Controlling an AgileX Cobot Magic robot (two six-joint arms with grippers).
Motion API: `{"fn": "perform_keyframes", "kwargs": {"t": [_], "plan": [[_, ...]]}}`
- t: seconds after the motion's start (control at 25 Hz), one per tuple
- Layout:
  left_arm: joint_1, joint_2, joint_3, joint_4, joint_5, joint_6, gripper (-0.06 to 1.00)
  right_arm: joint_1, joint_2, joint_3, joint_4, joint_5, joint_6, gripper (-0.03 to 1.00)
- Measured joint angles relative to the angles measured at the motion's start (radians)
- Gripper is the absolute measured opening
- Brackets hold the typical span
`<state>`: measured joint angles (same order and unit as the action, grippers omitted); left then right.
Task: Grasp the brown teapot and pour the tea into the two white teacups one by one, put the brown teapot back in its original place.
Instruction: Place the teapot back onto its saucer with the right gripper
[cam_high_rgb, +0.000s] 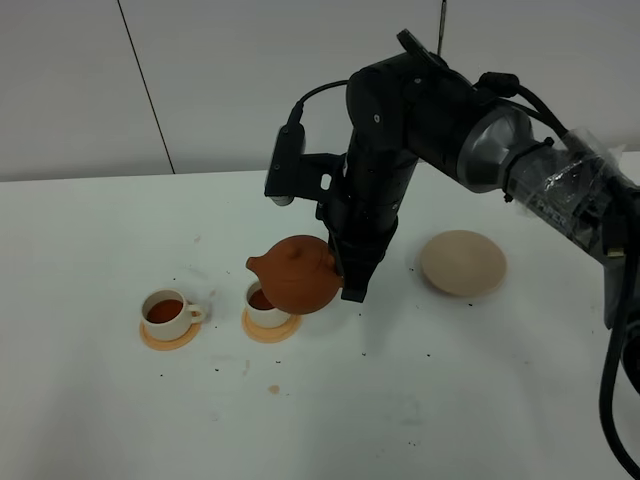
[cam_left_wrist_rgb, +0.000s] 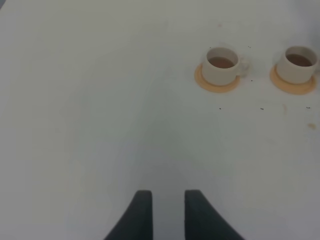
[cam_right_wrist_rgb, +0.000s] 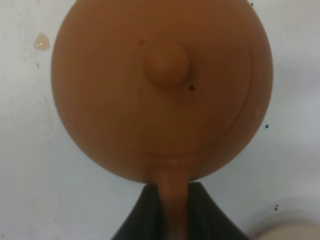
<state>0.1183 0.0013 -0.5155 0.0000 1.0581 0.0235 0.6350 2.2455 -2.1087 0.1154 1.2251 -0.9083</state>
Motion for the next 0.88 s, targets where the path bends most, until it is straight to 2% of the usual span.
{"fn": "perform_keyframes", "kwargs": {"t": [0.24, 0.48, 0.88], "plan": [[0.0, 0.0, 0.0, 0.0, 0.0, 0.0, 0.23, 0.0, 0.001, 0.0, -0.016, 0.0, 0.0, 0.09], [0.0, 0.0, 0.0, 0.0, 0.0, 0.0, 0.23, -0.024, 0.001, 0.0, -0.08, 0.001, 0.007, 0.09], [0.0, 0.0, 0.0, 0.0, 0.0, 0.0, 0.23, -0.277, 0.001, -0.005, 0.014, 0.0, 0.016, 0.09]]}}
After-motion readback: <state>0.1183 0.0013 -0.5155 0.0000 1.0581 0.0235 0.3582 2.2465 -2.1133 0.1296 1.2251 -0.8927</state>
